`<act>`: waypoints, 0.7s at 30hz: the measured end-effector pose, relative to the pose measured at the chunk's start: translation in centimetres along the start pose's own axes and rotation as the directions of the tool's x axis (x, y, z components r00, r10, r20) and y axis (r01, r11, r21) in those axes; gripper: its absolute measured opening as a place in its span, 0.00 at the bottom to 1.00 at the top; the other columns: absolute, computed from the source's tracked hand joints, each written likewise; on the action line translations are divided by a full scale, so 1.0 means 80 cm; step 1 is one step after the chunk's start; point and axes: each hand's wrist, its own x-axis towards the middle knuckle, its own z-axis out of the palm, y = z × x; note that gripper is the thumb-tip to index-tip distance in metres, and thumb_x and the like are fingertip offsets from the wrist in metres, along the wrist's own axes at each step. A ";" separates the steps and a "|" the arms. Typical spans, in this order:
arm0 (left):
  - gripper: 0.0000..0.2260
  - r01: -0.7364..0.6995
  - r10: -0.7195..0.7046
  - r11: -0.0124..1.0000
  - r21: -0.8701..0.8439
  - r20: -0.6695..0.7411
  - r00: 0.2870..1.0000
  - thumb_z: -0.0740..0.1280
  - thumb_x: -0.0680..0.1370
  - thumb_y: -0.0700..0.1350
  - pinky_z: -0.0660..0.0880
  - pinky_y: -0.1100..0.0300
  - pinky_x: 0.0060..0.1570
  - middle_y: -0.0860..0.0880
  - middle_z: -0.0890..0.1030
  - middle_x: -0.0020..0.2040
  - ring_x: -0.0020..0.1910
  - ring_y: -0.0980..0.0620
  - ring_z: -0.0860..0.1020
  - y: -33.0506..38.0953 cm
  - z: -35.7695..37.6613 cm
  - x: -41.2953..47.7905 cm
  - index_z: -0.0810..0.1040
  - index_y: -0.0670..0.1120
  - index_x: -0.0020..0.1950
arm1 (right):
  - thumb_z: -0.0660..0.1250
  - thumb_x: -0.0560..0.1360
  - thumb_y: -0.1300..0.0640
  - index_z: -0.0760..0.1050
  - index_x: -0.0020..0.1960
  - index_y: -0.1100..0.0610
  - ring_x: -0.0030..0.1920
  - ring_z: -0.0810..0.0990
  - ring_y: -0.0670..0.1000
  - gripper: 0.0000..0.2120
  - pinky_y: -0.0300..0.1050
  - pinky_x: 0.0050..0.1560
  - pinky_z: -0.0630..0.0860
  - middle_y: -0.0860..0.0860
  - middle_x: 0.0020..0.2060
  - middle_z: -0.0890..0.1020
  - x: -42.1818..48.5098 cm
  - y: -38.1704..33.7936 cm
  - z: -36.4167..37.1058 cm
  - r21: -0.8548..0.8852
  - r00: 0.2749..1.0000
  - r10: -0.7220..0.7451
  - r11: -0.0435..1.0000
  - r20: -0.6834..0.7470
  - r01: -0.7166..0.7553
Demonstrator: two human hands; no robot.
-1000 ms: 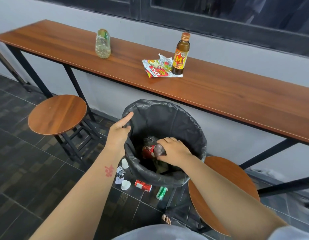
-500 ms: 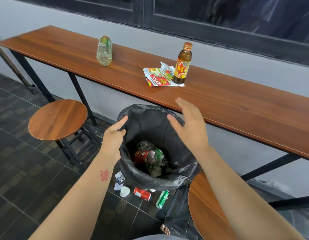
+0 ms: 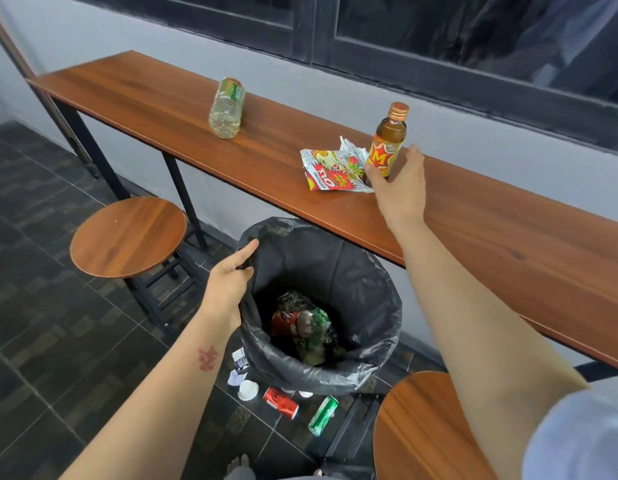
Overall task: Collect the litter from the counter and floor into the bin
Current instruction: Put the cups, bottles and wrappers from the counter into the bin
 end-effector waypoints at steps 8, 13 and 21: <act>0.21 -0.014 0.011 0.999 0.052 0.053 0.999 0.57 0.81 0.31 0.73 0.62 0.56 0.56 0.78 0.62 0.55 0.56 0.75 0.023 -0.011 0.028 0.81 0.52 0.62 | 0.69 0.76 0.47 0.64 0.69 0.56 0.59 0.80 0.52 0.27 0.40 0.49 0.73 0.52 0.61 0.78 0.018 -0.003 0.035 0.121 0.994 0.086 0.990 -0.065 -0.078; 0.20 -0.008 0.003 0.997 0.083 0.057 0.998 0.58 0.81 0.32 0.74 0.67 0.44 0.58 0.79 0.55 0.47 0.61 0.75 0.029 -0.017 0.040 0.81 0.53 0.62 | 0.69 0.76 0.48 0.67 0.65 0.57 0.56 0.80 0.51 0.23 0.39 0.47 0.71 0.52 0.58 0.80 0.016 -0.002 0.037 0.111 0.991 0.082 0.991 -0.101 -0.071; 0.21 -0.011 0.006 0.997 0.081 0.064 0.998 0.58 0.81 0.31 0.72 0.71 0.45 0.56 0.77 0.62 0.49 0.61 0.74 0.033 -0.015 0.041 0.80 0.52 0.63 | 0.69 0.76 0.48 0.68 0.65 0.57 0.56 0.80 0.49 0.23 0.36 0.49 0.71 0.50 0.59 0.80 0.011 -0.001 0.032 0.161 0.987 0.078 0.985 -0.140 -0.055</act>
